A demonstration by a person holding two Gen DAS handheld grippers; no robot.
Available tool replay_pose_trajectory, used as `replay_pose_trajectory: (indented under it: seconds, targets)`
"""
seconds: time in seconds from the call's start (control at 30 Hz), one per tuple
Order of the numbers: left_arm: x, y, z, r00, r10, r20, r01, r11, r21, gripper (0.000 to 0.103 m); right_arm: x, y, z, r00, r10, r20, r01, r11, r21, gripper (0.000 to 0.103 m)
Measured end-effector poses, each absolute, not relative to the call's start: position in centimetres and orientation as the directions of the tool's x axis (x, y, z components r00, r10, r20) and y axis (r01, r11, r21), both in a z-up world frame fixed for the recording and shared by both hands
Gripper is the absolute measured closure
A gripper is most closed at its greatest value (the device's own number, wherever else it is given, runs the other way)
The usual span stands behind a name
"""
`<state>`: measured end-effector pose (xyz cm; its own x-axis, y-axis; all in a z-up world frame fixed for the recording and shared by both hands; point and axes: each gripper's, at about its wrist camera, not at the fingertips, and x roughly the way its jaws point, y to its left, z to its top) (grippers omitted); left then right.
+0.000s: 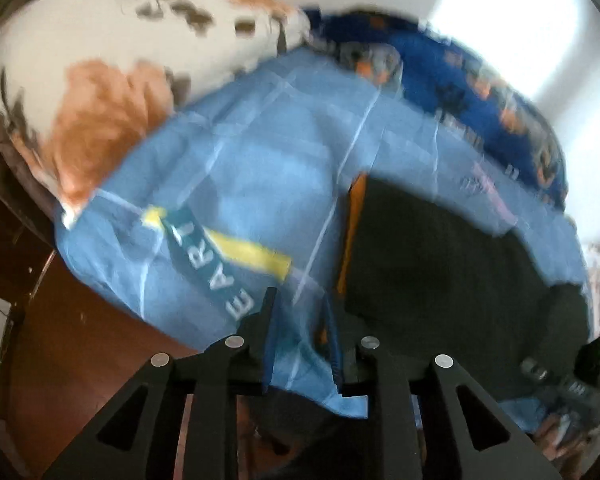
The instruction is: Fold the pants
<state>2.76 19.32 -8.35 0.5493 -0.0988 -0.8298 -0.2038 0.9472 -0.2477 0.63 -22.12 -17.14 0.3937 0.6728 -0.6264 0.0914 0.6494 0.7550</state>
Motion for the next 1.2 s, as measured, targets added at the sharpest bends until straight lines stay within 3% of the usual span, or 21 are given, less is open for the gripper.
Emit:
replay_pose_trajectory:
  seconds: [0.07,0.17,0.3,0.5,0.67,0.83,0.93,1.03,1.2]
  targets:
    - [2.5,18.2,-6.6,0.597,-0.111,-0.795,-0.168,0.951,-0.259,0.079,0.6,-22.2,-17.2,0.392,0.678,-0.622,0.096,0.642,0.761,0.093]
    - [3.0,14.3,-5.7,0.599,-0.255,-0.759,-0.01,0.945,-0.326,0.079,0.5,-22.3,-17.4,0.394,0.685,-0.613,0.101,0.63,0.77,0.093]
    - [4.7,10.0,-9.8,0.443,-0.351,-0.825,0.071,0.931,-0.358,0.079,0.3,-22.8,-17.5,0.399,0.705,-0.586,0.114,0.596,0.795,0.093]
    - [4.3,9.9,-13.4,0.376,-0.344,-0.861,0.024,0.932,-0.362,0.082,-0.4,-28.0,-16.9,0.503,0.722,-0.474,0.146,0.47,0.87,0.083]
    - [4.2,9.8,-13.2,0.374,-0.325,-0.868,0.029,0.94,-0.34,0.082,-0.5,-38.7,-16.9,0.711,0.58,-0.399,0.216,0.36,0.908,0.083]
    - [4.3,9.3,-13.4,0.374,-0.311,-0.874,0.023,0.945,-0.327,0.082,0.0,-51.8,-19.0,0.84,0.339,-0.423,0.346,0.266,0.9,0.083]
    - [4.5,9.4,-13.3,0.369,-0.309,-0.877,0.013,0.945,-0.328,0.082,-0.3,-57.9,-20.1,0.874,0.232,-0.427,0.389,0.192,0.901,0.098]
    - [4.5,9.3,-13.3,0.366,-0.304,-0.88,0.009,0.946,-0.323,0.082,-0.2,-61.1,-20.0,0.868,0.202,-0.453,0.419,0.191,0.888,0.099]
    - [4.7,9.1,-13.2,0.36,-0.291,-0.887,0.015,0.952,-0.306,0.082,-0.2,-61.4,-16.2,0.83,0.16,-0.534,0.452,0.367,0.813,0.099]
